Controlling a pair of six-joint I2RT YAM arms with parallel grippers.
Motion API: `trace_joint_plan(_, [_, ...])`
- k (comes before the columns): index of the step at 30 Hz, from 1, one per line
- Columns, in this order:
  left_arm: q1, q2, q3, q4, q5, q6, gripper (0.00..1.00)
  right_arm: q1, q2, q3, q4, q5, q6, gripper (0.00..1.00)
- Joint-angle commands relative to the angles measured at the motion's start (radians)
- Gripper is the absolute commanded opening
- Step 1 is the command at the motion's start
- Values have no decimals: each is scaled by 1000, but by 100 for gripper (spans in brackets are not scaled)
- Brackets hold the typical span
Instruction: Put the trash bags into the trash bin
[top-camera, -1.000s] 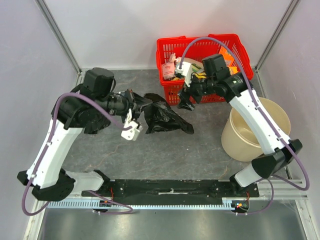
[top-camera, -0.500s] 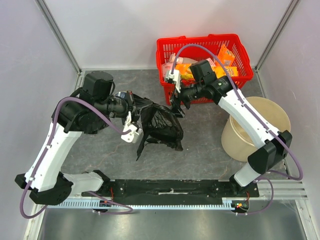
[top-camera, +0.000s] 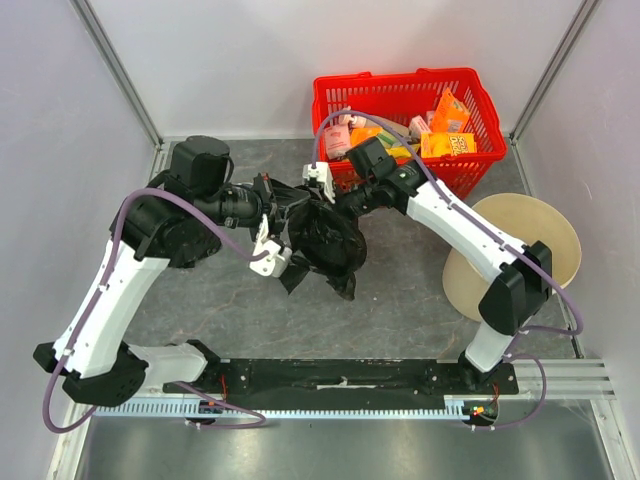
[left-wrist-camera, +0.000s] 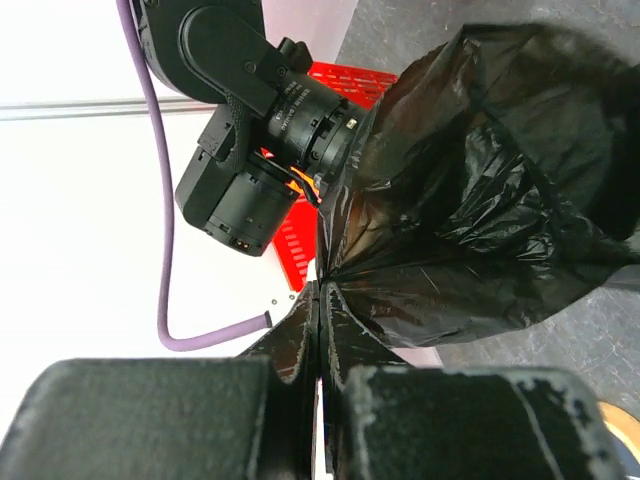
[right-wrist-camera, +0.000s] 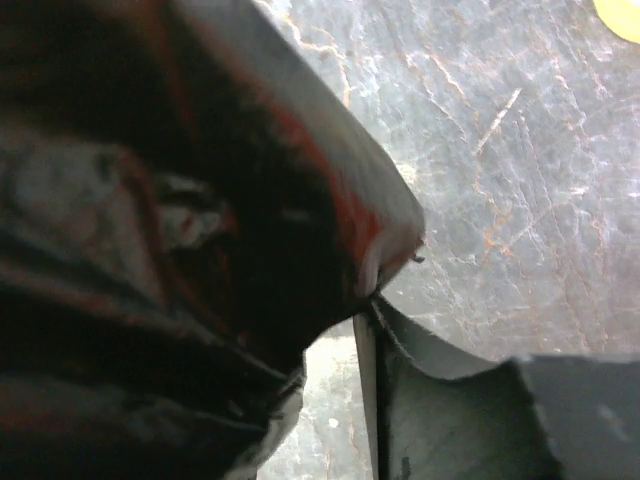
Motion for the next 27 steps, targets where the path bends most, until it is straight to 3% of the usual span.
trace_joint_plan(1, [-3, -21, -34, -2, -58, 22, 2, -4, -11, 24, 19, 131, 0, 29])
trace_joint_plan(4, [-3, -55, -116, -60, -127, 85, 2, -4, -39, 53, -6, 240, -17, 0])
trace_joint_plan(12, [-3, -130, -322, -204, -255, 206, 2, -33, -105, 186, -113, 481, -60, 4])
trace_joint_plan(15, [-3, -148, -386, -223, -284, 241, 2, -44, -109, 240, -164, 489, -65, 8])
trace_joint_plan(22, [-6, -177, -431, -214, -321, 252, 2, -56, -137, 222, -185, 501, -71, 5])
trace_joint_plan(27, [-8, -176, -417, -191, -342, 263, 2, -58, -137, 210, -222, 421, -82, 17])
